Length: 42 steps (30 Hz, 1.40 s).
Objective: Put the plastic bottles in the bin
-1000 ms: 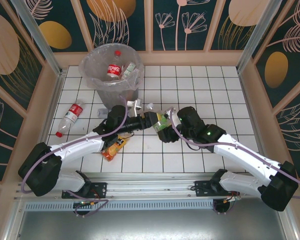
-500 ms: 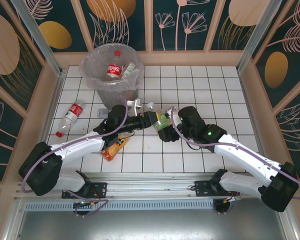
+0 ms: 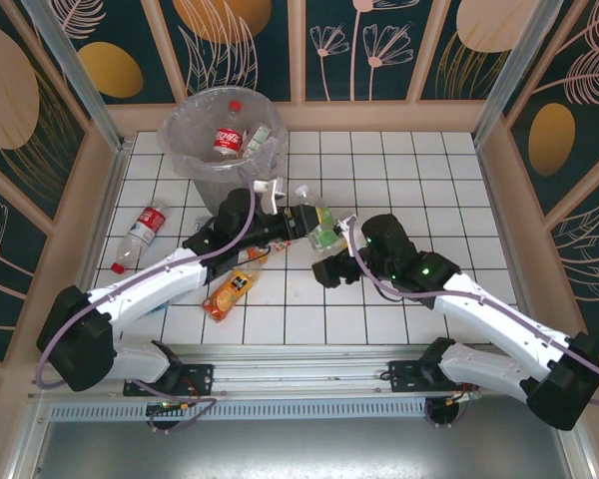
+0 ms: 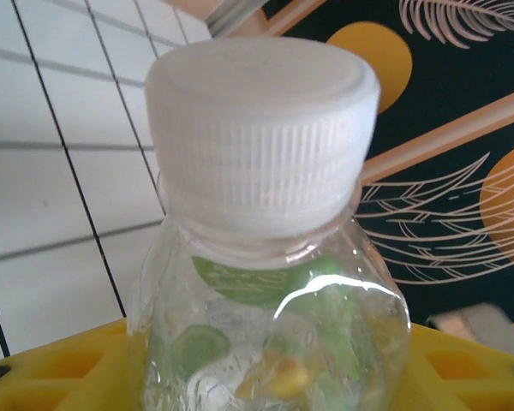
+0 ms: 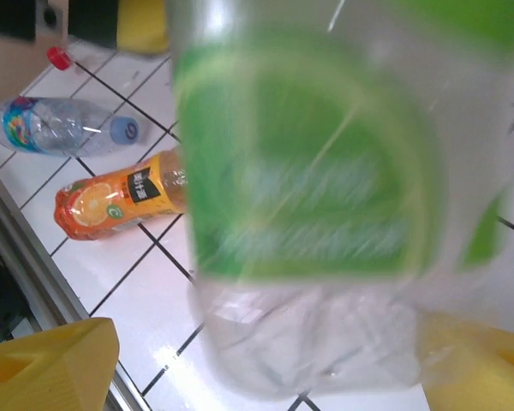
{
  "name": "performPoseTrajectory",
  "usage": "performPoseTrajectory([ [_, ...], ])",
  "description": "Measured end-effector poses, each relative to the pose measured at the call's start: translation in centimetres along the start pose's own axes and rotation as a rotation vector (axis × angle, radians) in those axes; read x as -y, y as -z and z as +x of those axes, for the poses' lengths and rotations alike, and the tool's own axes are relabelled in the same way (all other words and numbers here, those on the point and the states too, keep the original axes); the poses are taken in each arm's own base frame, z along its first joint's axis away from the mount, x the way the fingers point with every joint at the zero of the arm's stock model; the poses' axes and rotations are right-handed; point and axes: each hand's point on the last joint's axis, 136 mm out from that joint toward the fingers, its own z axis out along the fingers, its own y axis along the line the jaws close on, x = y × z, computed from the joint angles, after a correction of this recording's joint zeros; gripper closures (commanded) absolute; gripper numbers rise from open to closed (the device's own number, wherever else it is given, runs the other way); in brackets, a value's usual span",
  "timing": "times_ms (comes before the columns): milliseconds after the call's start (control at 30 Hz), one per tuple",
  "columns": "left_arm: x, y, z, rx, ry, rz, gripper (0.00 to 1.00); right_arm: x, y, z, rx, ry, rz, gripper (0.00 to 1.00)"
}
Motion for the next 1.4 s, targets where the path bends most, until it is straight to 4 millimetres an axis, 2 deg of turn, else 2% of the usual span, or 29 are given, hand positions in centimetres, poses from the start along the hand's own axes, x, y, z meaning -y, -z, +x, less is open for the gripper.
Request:
performPoseTrajectory([
  [33,0.8,0.2,-0.9,0.015,-0.024,-0.002,0.40,-0.1,0.3,-0.2,0.018,-0.005,-0.004,0.03],
  [167,3.8,1.5,-5.3,0.096,-0.118,-0.017,0.40,-0.4,1.7,-1.5,0.097,-0.032,-0.008,0.01],
  [267,4.8,2.6,-8.7,0.155,-0.171,-0.051,0.40,-0.3,2.6,-2.5,0.158,-0.054,0.004,0.01],
  [367,4.4,3.4,-11.8,0.203,-0.202,-0.111,0.41,0.0,3.4,-3.3,0.220,-0.078,0.016,0.01],
  [467,3.3,4.4,-14.9,0.247,-0.224,-0.197,0.41,0.4,3.7,-3.8,0.268,-0.105,0.030,0.01],
  [567,2.5,5.3,-17.7,0.287,-0.249,-0.290,0.41,0.9,3.5,-3.4,0.288,-0.126,0.044,0.01],
  [800,2.1,7.5,-23.8,0.390,-0.314,-0.459,0.41,1.7,2.4,-2.0,0.276,-0.142,0.062,0.01],
  [967,0.1,8.7,-26.8,0.429,-0.351,-0.600,0.40,1.8,2.2,-1.7,0.273,-0.142,0.063,0.01],
  [1067,-2.3,8.9,-27.9,0.420,-0.374,-0.705,0.40,1.8,2.4,-1.7,0.281,-0.142,0.066,0.01],
  [1233,-6.7,8.8,-28.0,0.358,-0.417,-0.883,0.40,1.8,3.0,-2.1,0.306,-0.140,0.067,0.01],
  [1400,-9.9,8.7,-27.5,0.294,-0.461,-1.027,0.39,1.8,3.0,-2.1,0.303,-0.141,0.069,0.01],
])
